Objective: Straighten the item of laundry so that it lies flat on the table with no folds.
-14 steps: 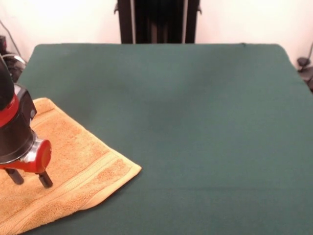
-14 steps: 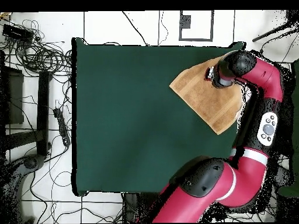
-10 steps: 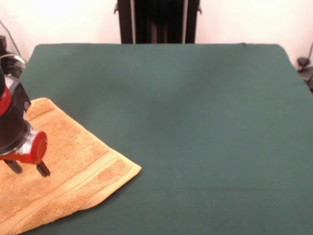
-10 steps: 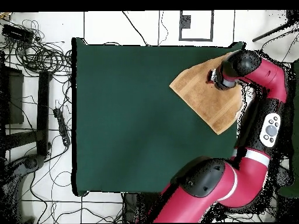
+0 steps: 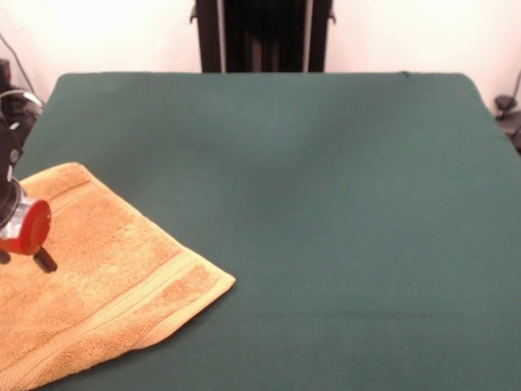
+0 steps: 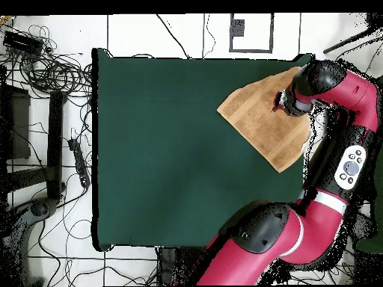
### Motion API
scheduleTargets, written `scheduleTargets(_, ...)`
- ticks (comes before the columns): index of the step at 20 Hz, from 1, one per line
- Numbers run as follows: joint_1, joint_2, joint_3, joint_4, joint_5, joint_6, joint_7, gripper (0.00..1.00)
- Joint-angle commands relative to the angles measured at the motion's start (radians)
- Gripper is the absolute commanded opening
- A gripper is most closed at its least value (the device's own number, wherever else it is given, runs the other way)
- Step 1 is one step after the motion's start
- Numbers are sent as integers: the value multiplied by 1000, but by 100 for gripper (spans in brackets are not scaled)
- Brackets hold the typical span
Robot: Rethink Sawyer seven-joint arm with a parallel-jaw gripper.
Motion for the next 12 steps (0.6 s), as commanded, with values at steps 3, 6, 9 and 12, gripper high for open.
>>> scheduleTargets(3,24,15,303,-11,-197,85,-257,100)
scheduleTargets(6,13,11,393,-16,-291,103,-268,100)
scheduleTargets(9,-4,13,477,-14,-362,92,-269,100)
scheduleTargets(12,-17,20,585,-20,-468,82,-257,100)
